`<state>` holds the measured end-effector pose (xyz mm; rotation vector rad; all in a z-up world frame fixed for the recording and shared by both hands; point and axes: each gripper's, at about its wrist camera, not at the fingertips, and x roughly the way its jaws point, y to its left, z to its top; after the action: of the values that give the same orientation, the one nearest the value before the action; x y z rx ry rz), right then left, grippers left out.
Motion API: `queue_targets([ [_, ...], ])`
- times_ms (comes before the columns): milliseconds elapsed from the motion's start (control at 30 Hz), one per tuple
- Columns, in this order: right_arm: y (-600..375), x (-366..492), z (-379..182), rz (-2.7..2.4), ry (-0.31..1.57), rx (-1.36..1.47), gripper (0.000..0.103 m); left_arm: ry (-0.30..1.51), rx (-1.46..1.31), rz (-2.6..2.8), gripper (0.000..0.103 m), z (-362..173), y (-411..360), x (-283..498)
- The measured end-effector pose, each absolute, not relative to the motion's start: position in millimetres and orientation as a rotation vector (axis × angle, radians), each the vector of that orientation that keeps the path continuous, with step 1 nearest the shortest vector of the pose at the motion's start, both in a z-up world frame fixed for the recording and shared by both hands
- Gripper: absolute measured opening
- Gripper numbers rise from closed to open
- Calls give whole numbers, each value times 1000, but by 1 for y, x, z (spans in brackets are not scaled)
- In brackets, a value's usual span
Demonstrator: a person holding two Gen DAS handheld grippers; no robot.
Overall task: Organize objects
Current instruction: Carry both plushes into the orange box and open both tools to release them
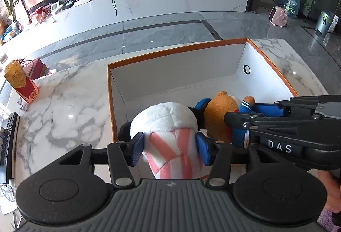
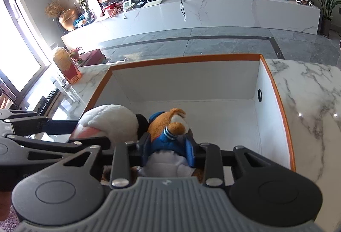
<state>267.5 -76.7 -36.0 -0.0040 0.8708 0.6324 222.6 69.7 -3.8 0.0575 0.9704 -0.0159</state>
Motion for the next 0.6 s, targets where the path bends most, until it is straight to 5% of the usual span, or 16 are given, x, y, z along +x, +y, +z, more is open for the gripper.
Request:
queue_targets([
  [600,-69,301,-84,660,1113,84,31,1053,134,-10,61,-41,67,236],
])
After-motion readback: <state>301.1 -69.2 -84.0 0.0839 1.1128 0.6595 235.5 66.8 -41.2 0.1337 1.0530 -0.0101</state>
